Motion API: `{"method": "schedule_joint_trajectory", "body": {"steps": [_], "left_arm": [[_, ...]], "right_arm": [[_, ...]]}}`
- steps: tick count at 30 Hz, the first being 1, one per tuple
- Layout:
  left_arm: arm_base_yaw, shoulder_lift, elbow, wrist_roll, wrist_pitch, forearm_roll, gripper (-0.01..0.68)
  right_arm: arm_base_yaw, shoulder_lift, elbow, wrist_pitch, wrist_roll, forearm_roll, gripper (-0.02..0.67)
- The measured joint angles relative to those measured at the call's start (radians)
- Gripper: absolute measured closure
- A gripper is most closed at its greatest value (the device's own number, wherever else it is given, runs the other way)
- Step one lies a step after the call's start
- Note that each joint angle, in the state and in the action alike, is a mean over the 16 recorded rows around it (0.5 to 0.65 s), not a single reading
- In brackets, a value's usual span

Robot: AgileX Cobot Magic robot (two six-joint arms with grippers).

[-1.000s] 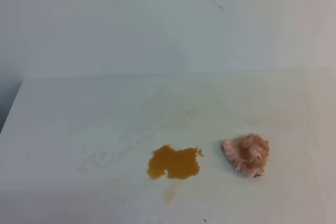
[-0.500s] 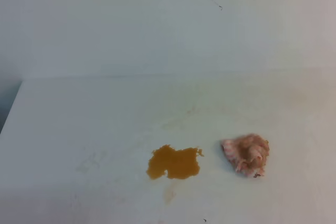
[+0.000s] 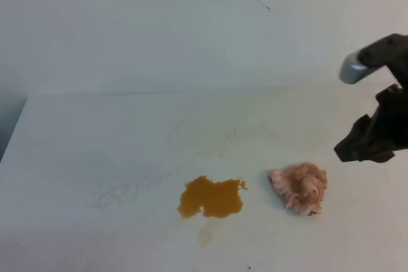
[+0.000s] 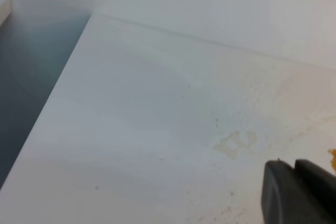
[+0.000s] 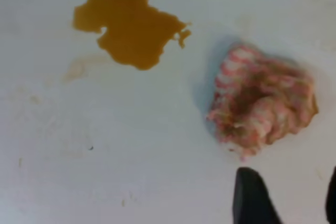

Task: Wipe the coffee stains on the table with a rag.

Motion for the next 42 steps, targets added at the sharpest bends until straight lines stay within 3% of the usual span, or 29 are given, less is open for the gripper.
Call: {"method": "schedule_joint_trajectory", "body": {"steps": [7, 14, 18, 24, 32, 42], "left_arm": [[0.000, 0.000, 0.000, 0.000, 0.000, 0.000, 0.673], [0.000, 0.000, 0.000, 0.000, 0.000, 0.000, 0.673], [0.000, 0.000, 0.000, 0.000, 0.000, 0.000, 0.673], [0.000, 0.000, 0.000, 0.000, 0.000, 0.000, 0.673], [0.000, 0.000, 0.000, 0.000, 0.000, 0.000, 0.673], [0.000, 0.002, 0.000, 0.000, 0.000, 0.000, 0.673]], "right_arm": [[0.086, 0.237, -0.137, 0.047, 0.106, -0.094, 0.290], [0.149, 0.436, -0.208, 0.040, 0.225, -0.215, 0.264], [0.168, 0.515, -0.224, 0.025, 0.269, -0.266, 0.302], [0.176, 0.581, -0.239, 0.016, 0.276, -0.293, 0.425], [0.182, 0.602, -0.334, 0.078, 0.216, -0.229, 0.580], [0.279, 0.609, -0.526, 0.130, 0.125, -0.038, 0.604]]}}
